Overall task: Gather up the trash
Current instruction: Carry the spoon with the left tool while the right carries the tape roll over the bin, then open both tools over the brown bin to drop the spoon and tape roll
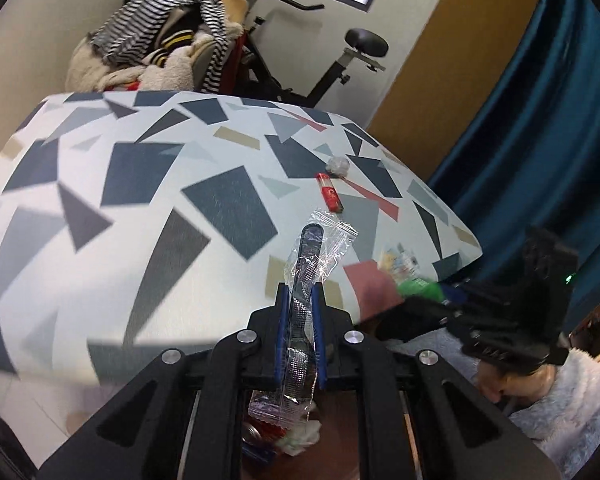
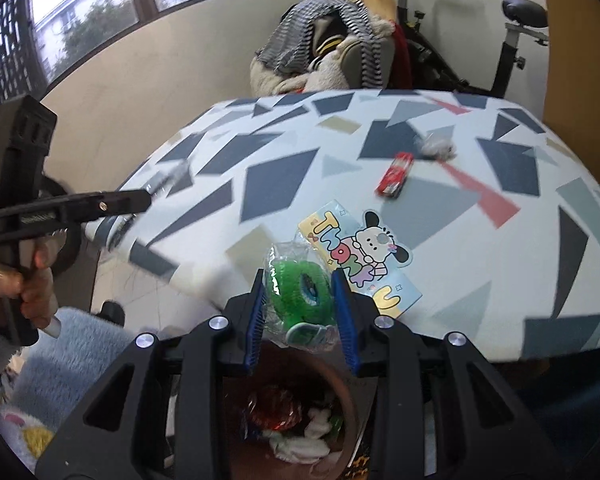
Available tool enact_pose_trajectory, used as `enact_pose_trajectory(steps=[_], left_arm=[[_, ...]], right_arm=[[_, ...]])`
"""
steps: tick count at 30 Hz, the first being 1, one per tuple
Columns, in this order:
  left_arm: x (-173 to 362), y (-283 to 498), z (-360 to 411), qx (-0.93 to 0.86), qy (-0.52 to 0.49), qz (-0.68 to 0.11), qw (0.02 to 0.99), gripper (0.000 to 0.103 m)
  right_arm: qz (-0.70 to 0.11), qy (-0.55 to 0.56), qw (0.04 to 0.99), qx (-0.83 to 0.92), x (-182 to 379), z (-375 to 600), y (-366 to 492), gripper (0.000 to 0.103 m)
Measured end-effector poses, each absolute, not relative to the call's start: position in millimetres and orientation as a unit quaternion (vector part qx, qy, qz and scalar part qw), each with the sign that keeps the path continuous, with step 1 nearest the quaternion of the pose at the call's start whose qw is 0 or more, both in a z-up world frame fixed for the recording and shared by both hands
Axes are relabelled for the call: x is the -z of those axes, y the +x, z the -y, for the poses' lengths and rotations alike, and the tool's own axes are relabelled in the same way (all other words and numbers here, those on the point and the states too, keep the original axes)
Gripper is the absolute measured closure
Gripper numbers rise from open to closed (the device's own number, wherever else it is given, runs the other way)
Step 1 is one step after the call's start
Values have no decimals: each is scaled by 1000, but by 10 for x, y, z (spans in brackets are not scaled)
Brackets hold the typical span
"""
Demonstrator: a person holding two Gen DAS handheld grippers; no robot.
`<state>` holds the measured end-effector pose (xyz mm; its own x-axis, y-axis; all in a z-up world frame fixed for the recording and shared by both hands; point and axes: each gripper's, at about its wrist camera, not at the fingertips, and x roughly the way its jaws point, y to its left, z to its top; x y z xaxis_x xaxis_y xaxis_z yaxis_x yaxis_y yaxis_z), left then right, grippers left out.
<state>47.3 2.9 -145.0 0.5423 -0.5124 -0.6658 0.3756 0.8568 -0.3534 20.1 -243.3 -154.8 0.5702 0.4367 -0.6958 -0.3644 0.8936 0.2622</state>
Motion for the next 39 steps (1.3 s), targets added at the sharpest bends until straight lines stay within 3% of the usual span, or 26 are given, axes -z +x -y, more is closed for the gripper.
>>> enact_pose_trajectory(steps=[7, 25, 36, 39], left_arm=[[1457, 44, -141, 236, -107, -399, 880, 91], [1493, -274, -274, 218, -137, -384, 887, 91], [1543, -309, -198, 224, -131, -388, 885, 91], [1552, -310, -190, 221, -130, -394, 882, 91]], right_arm=[[-431, -28, 865, -255, 1771, 2092, -45, 68], [-499, -22, 825, -264, 2345, 1780, -80, 63], [-491, -15, 832, -257, 2314, 1817, -37, 42], [-476, -4, 843, -250, 2251, 1899, -71, 29]])
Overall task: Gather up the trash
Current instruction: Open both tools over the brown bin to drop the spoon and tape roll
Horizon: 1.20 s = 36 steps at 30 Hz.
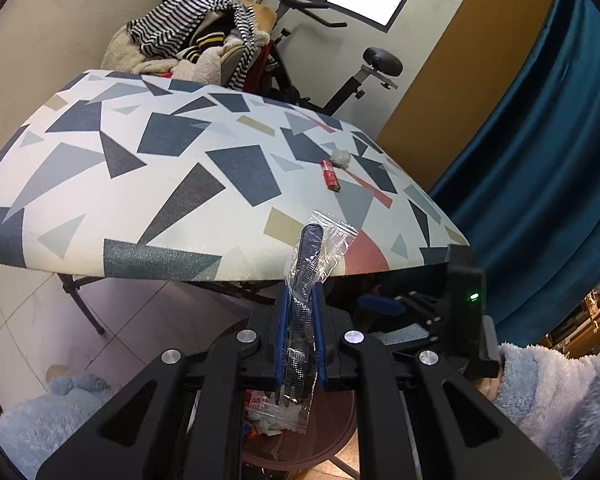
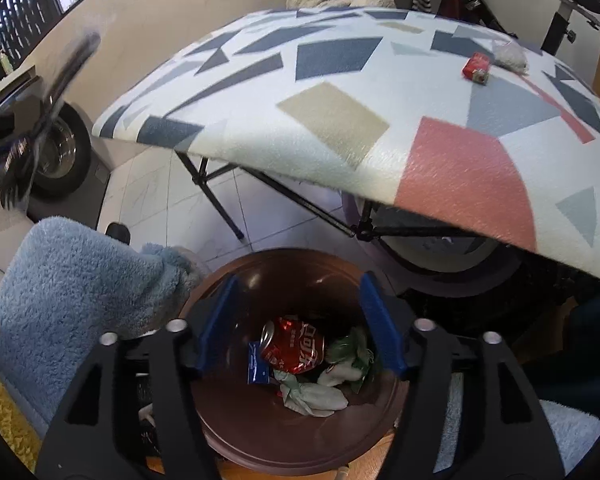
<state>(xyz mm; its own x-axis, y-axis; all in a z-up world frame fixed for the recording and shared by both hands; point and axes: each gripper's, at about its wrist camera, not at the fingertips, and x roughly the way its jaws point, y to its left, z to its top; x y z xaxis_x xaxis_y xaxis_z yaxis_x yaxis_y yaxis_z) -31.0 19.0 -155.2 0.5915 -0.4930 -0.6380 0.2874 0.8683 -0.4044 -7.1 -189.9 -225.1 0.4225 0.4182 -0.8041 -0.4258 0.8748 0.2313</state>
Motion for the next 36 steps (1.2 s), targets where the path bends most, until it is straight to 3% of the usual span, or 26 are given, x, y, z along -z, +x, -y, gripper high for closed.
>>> enact_pose_trajectory(steps=[2, 5, 20, 32, 36], left_arm=[[1517, -309, -187, 225, -130, -394, 882, 91], [1499, -305, -174, 227, -118, -390, 885, 91], [1818, -149, 100, 260, -68, -428, 863, 91], [2361, 234, 394, 288, -29, -493, 821, 90], [2423, 309, 425, 292, -26, -500, 815, 82]], right_arm=[[-461, 6, 853, -246, 2156, 1979, -100, 13], [-445, 7, 862, -243, 2064, 2058, -66, 6], [-383, 30, 903, -191, 1488, 2539, 105, 6], [-386, 39, 905, -176, 1458, 2774, 184, 6], [-388, 43, 905, -169, 1498, 2817, 191, 6]])
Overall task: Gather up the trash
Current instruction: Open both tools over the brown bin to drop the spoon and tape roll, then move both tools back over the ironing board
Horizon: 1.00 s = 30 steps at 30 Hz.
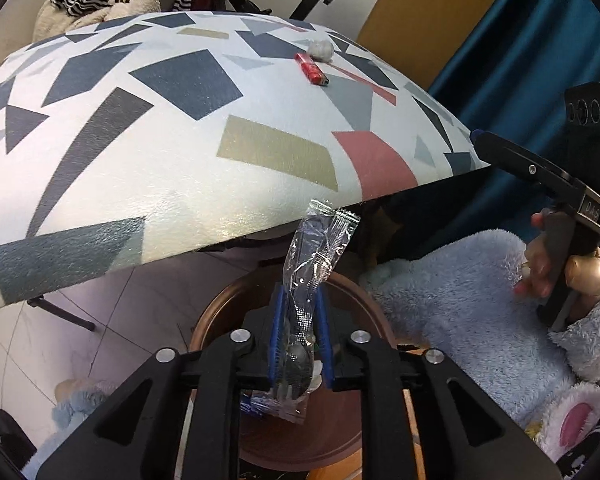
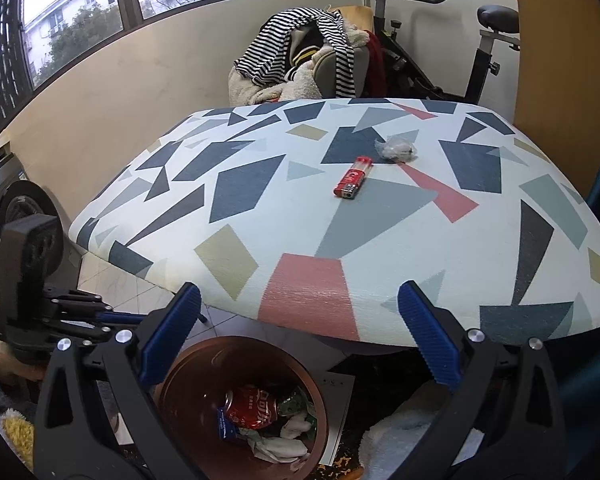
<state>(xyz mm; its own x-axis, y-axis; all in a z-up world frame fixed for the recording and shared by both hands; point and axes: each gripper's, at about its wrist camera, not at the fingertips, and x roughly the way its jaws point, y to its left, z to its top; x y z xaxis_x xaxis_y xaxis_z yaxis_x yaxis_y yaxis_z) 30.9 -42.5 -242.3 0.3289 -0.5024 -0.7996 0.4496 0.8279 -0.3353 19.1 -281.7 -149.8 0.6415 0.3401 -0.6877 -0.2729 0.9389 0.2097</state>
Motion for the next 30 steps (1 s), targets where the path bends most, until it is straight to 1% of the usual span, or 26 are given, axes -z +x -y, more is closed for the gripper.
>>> enact_pose_trajectory(steps=[4, 6, 7, 8, 9, 10, 12, 13, 14, 15, 21, 30], left_arm=[[2392, 309, 429, 299, -25, -495, 815, 72], [2369, 296, 424, 300, -23, -492, 817, 60], [2351, 288, 414, 300, -22, -489, 819, 56], [2327, 281, 405, 297, -21, -485, 822, 48], [2293, 274, 385, 291, -19, -480, 827, 37], [2266, 267, 374, 288, -18, -475, 831, 32], [2187, 256, 334, 279, -17, -461, 842, 18], [2145, 253, 310, 274, -17, -454, 847, 15], [2107, 259, 281, 268, -17, -449, 852, 9], [2084, 273, 267, 265, -19, -447, 854, 6], [1903, 341, 154, 233, -9, -423, 875, 6], [1741, 560, -47, 184, -24, -392, 901, 6]], right_arm=[[-390, 47, 905, -163, 1533, 2854, 198, 6], [-391, 49, 905, -161, 1546, 2875, 208, 6], [-391, 50, 905, -160, 1547, 2882, 208, 6], [-391, 51, 905, -159, 1550, 2889, 212, 6], [-392, 51, 905, -158, 1550, 2894, 213, 6], [-392, 51, 905, -157, 1552, 2903, 215, 6], [-392, 50, 905, -156, 1553, 2908, 214, 6], [-393, 49, 905, -156, 1559, 2910, 215, 6], [-395, 47, 904, -154, 1568, 2911, 218, 6], [-396, 48, 904, -154, 1568, 2909, 224, 6], [-401, 40, 903, -150, 1575, 2891, 250, 6], [-423, 29, 895, -138, 1628, 2886, 464, 6]])
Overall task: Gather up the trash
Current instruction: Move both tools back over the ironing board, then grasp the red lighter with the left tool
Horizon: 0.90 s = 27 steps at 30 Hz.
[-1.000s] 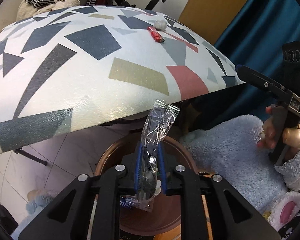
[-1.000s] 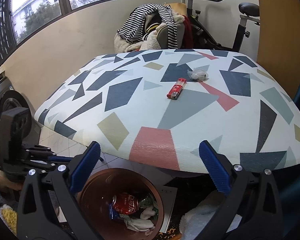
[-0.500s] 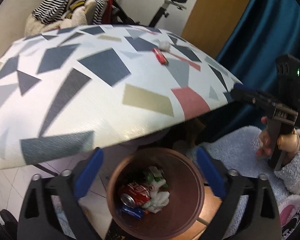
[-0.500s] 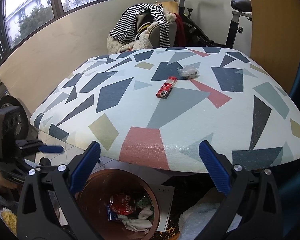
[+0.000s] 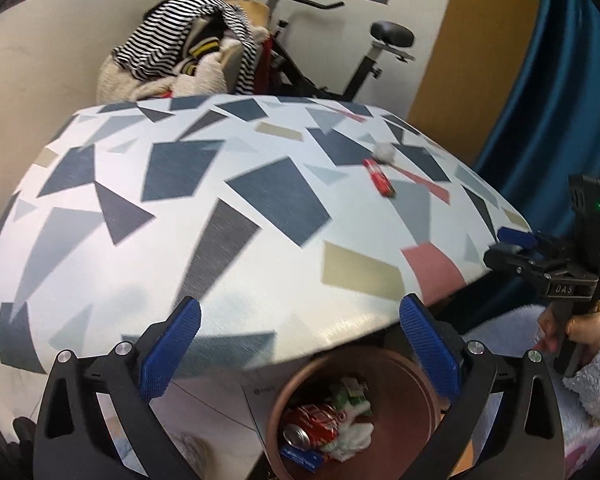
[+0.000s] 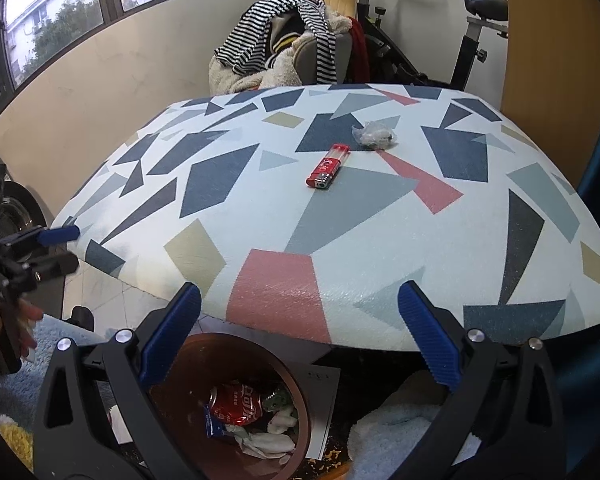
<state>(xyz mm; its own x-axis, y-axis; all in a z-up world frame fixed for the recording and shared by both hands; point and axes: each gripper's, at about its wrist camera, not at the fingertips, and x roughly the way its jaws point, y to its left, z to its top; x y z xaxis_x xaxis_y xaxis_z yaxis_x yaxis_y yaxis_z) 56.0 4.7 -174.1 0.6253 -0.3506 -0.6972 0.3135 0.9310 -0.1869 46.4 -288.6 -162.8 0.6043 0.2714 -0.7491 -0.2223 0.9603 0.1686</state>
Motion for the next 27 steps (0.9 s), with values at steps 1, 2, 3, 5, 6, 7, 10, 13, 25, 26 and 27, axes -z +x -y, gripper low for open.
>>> enact_pose_trajectory(steps=[1, 2, 3, 5, 6, 7, 10, 13, 25, 26, 27], left_arm=[[1728, 600, -55, 182, -28, -389, 903, 6], [1720, 642, -61, 182, -31, -388, 903, 6], [1716, 690, -52, 182, -33, -388, 903, 6], [1717, 844, 27, 178, -27, -392, 902, 6], [1720, 939, 92, 177, -24, -398, 900, 6], [1726, 1009, 137, 187, -29, -403, 895, 6], [1733, 1279, 387, 217, -44, -417, 881, 6], [1751, 1553, 716, 231, -31, -421, 876, 6], [2099, 2500, 1926, 227, 32, -458, 859, 37], [2126, 2536, 1999, 221, 44, -459, 859, 37], [2158, 2573, 2064, 211, 57, -460, 860, 37]], right_arm=[[-424, 26, 895, -135, 1615, 2898, 525, 6], [-424, 24, 895, -134, 1621, 2891, 537, 6], [-424, 23, 896, -131, 1606, 2911, 607, 6], [-421, 30, 899, -121, 1574, 2980, 768, 6], [-419, 35, 900, -116, 1563, 3021, 831, 6], [-418, 36, 901, -113, 1593, 3031, 846, 6], [-415, 52, 903, -95, 1599, 3152, 1032, 6], [-415, 66, 904, -79, 1602, 3259, 1214, 6], [-417, 83, 903, -53, 1612, 3760, 1670, 6], [-418, 84, 903, -52, 1603, 3790, 1696, 6], [-418, 84, 903, -52, 1608, 3806, 1702, 6]])
